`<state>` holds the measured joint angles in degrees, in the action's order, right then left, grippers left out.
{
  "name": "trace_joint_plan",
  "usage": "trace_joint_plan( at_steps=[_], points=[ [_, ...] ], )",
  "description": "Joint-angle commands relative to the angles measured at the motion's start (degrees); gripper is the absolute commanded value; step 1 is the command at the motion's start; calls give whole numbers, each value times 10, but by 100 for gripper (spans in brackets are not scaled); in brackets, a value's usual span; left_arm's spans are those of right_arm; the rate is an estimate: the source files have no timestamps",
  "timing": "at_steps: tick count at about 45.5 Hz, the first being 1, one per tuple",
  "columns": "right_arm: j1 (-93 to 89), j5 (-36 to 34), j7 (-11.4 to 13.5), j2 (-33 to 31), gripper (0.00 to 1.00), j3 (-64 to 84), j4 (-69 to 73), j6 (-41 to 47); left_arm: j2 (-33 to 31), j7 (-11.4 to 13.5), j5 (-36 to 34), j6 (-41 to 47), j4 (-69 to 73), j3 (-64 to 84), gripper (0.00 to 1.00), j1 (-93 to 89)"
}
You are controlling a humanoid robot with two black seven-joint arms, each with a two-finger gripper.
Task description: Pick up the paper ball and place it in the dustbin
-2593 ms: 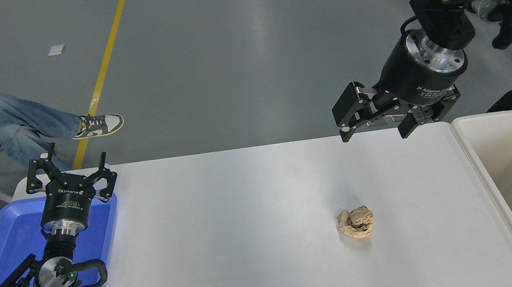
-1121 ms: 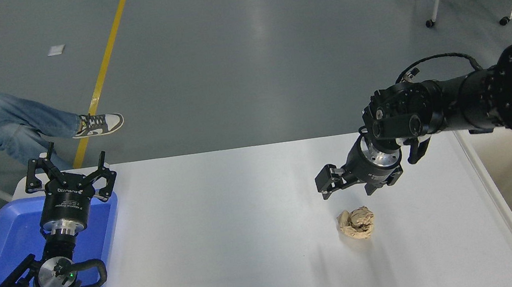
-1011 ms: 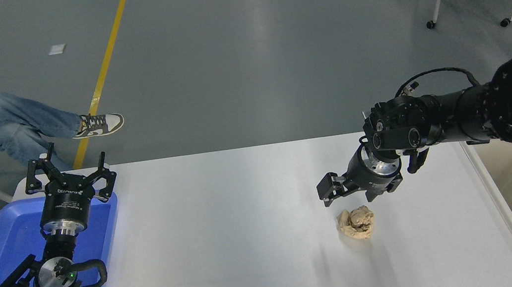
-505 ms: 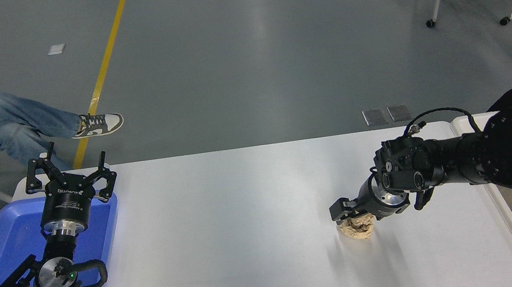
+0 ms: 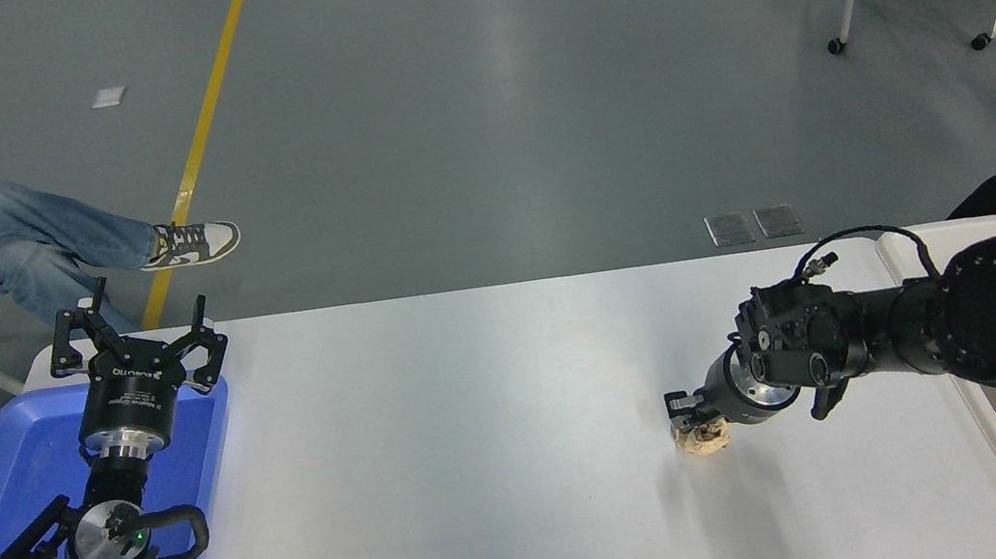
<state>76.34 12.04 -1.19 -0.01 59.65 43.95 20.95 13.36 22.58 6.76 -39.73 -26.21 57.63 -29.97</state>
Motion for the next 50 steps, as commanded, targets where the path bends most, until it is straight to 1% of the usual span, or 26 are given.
trace_joint_plan(
  at_steps=[1, 7, 14, 16, 21, 30, 44, 47, 50],
  points=[
    [134, -3, 0, -20, 0, 27, 104, 32, 0, 0, 0, 1, 0, 0, 100, 0],
    [273, -3, 0, -83, 0, 45, 226, 52, 0, 0, 0, 1, 0, 0, 100, 0],
    [453, 1, 1, -183, 0, 56, 375, 108, 0, 0, 0, 0, 0, 0, 100, 0],
    [489, 2, 1, -195, 0, 63, 391, 124, 0, 0, 0, 0, 0, 0, 100, 0],
    [552, 2, 1, -203, 0, 71, 410, 159, 0, 0, 0, 1, 0, -1, 100, 0],
    [601, 1, 3, -202, 0, 73, 424, 182, 0, 0, 0, 1, 0, 0, 100, 0],
    [614, 7, 7, -205, 0, 102, 416, 186, 0, 0, 0, 1, 0, 0, 100, 0],
    [614, 13, 7, -223, 0, 124, 410, 186, 0, 0, 0, 1, 0, 0, 100, 0],
    [609, 38, 7, -256, 0, 143, 395, 186, 0, 0, 0, 1, 0, 0, 100, 0]
  ],
)
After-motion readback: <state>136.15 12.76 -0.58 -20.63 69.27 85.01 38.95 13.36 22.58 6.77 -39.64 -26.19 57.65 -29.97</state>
